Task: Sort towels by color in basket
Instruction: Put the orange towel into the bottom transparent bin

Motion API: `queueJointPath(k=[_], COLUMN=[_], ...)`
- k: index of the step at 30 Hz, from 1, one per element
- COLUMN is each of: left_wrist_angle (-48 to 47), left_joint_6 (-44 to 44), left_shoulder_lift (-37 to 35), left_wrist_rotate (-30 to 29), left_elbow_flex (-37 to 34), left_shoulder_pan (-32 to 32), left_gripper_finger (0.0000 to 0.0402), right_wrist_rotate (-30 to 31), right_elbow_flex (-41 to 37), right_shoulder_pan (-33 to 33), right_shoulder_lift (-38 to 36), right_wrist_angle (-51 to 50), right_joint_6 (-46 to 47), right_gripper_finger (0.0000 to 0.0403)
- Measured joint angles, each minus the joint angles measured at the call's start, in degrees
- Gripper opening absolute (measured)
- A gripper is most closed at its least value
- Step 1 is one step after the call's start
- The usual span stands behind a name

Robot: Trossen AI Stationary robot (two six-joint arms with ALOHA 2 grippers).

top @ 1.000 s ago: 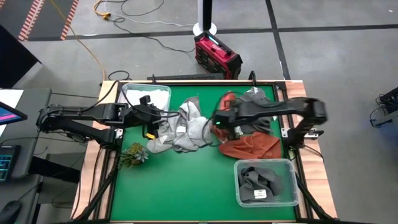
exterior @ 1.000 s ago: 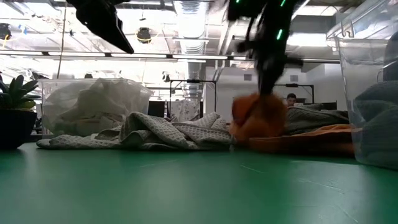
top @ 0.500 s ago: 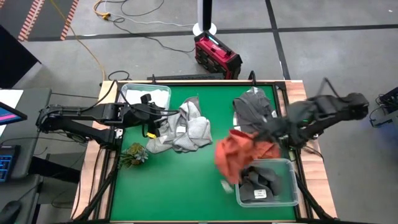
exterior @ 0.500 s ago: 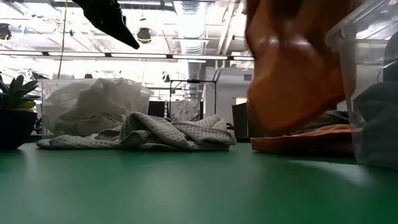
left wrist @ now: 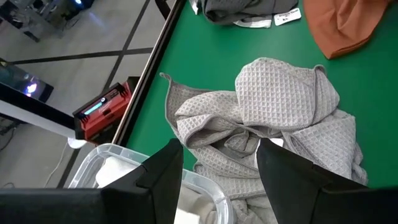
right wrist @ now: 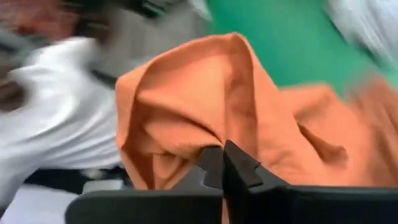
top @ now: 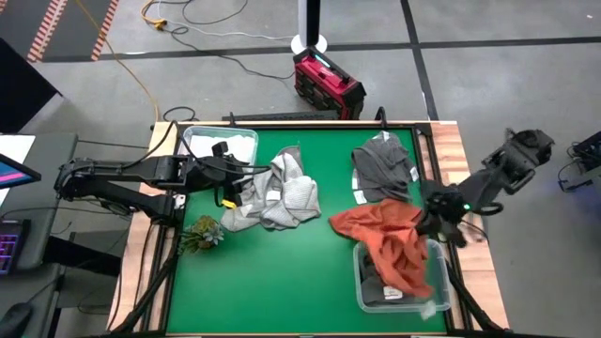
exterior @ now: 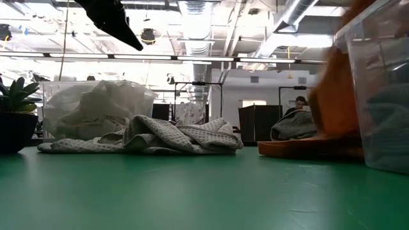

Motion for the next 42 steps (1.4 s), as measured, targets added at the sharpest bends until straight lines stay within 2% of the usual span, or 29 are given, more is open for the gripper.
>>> queueJointPath(k=[4,6,8,15,22,35,38,42], left_wrist_angle=[0.00,-0.02,-0.01,0.00,-0.02,-0.04,-0.07,-0.06], left_joint_6=[-0.11,-0.13,-0.13,0.30,0.52,0.55,0.55,0.57], left_shoulder_lift=[0.00,0.00,0.00,0.00,-0.02,-0.02,-0.02,-0.02], left_wrist_rotate=[-0.02,-0.04,-0.06,-0.19,-0.44,-0.70,-0.70,-0.68], left_elbow_flex=[0.00,0.00,0.00,0.00,0.00,0.00,0.00,0.00], left_shoulder_pan=[0.00,0.00,0.00,0.00,0.00,0.00,0.00,0.00], left_gripper_finger=[0.0196,0.0196,0.0196,0.0196,0.0196,0.0196,0.0196,0.0196], right_wrist_rotate=[-1.78,-1.36,-0.87,-0.57,-0.59,0.22,0.47,1.00], right_elbow_flex=[-0.02,-0.21,-1.54,-9.30,-10.45,-10.45,-10.45,-10.25], right_shoulder_pan=[2.11,2.85,3.08,3.47,5.78,7.18,7.18,7.17], right_shoulder_lift=[3.11,4.98,6.69,15.67,26.85,38.48,40.72,42.13], right_wrist_angle=[-16.62,-22.65,-24.57,-16.49,-9.12,-0.63,2.43,3.57], right_joint_6=[16.19,20.34,21.77,9.46,-3.36,-0.87,-0.72,0.93], right_gripper_finger=[0.0018,0.0021,0.0021,0.0021,0.0023,0.0040,0.0062,0.0116])
